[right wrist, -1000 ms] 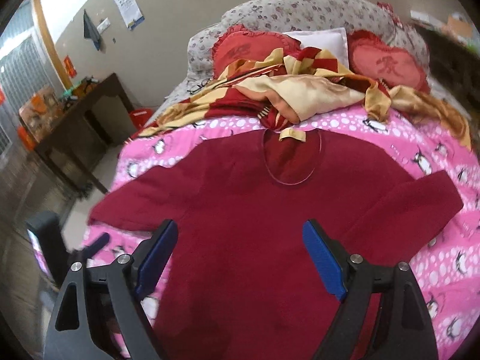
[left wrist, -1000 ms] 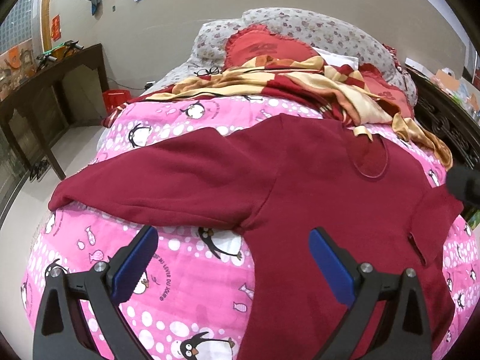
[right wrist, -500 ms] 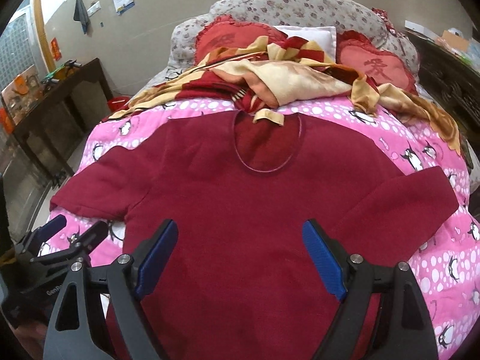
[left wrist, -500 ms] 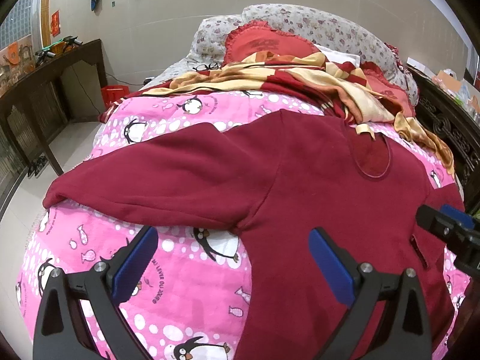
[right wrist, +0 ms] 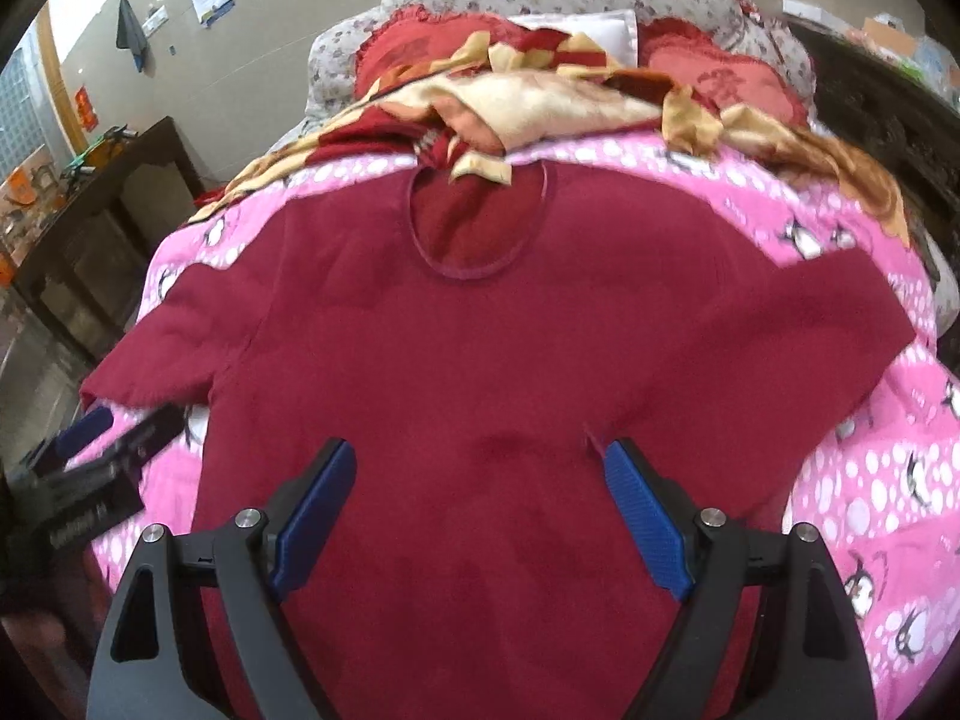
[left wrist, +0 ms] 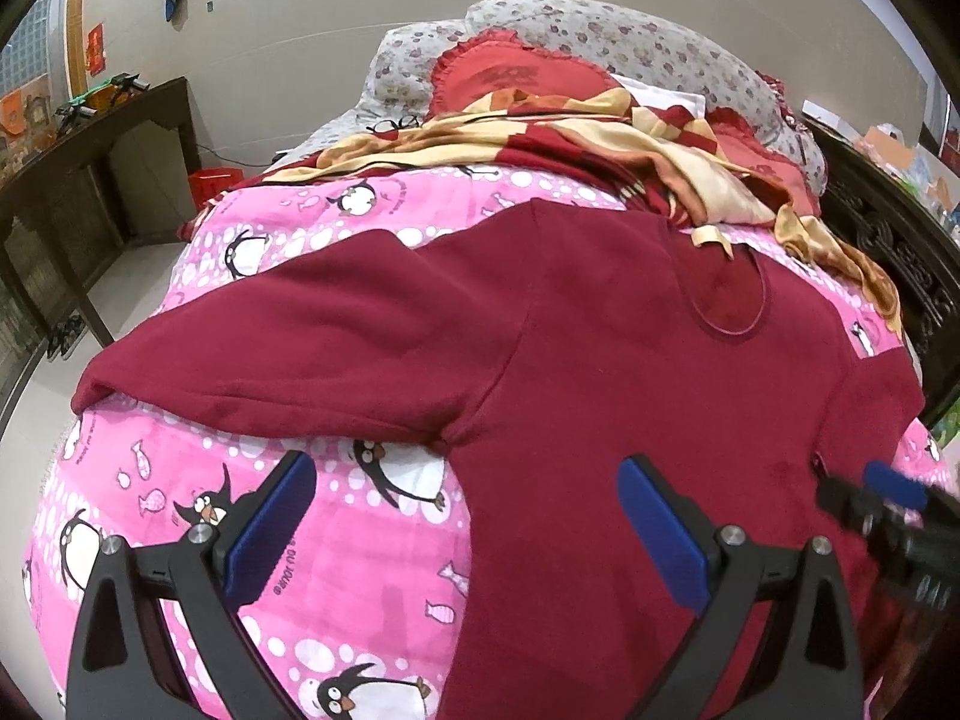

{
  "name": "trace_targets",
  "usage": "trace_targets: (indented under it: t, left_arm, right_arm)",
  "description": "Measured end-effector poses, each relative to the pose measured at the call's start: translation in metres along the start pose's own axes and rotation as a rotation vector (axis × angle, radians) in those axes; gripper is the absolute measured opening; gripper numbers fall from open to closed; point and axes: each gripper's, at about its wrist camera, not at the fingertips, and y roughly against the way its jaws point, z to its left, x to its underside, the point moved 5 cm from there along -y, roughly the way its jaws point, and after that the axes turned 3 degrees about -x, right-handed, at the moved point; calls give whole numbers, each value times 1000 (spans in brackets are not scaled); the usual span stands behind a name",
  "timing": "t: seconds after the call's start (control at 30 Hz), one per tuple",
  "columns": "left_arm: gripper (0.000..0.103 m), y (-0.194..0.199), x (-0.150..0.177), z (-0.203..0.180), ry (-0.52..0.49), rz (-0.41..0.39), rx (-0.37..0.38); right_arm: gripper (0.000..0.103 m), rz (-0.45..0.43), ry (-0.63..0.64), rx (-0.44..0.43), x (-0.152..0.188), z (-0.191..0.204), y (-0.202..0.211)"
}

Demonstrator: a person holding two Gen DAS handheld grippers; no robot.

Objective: Fold small clothes

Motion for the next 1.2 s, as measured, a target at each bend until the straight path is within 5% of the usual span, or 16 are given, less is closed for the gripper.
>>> trace_targets:
  t: [0.27, 0.53, 0.93, 1.2]
  left_arm:
    - [102, 5, 6, -11, -2, 13, 13]
    - [102, 16, 10, -33, -33, 9, 34]
    - [102, 44, 8, -74, -75, -17, 85]
    - [102, 71, 5, -92, -131, -50, 117]
  right_arm:
    - [99, 78, 39, -121, 63, -15, 19]
    - [98, 122, 172, 26, 123, -48, 55]
    - [97, 91, 288, 310, 127, -115, 146]
    - [97, -20, 262, 369, 90, -141, 214]
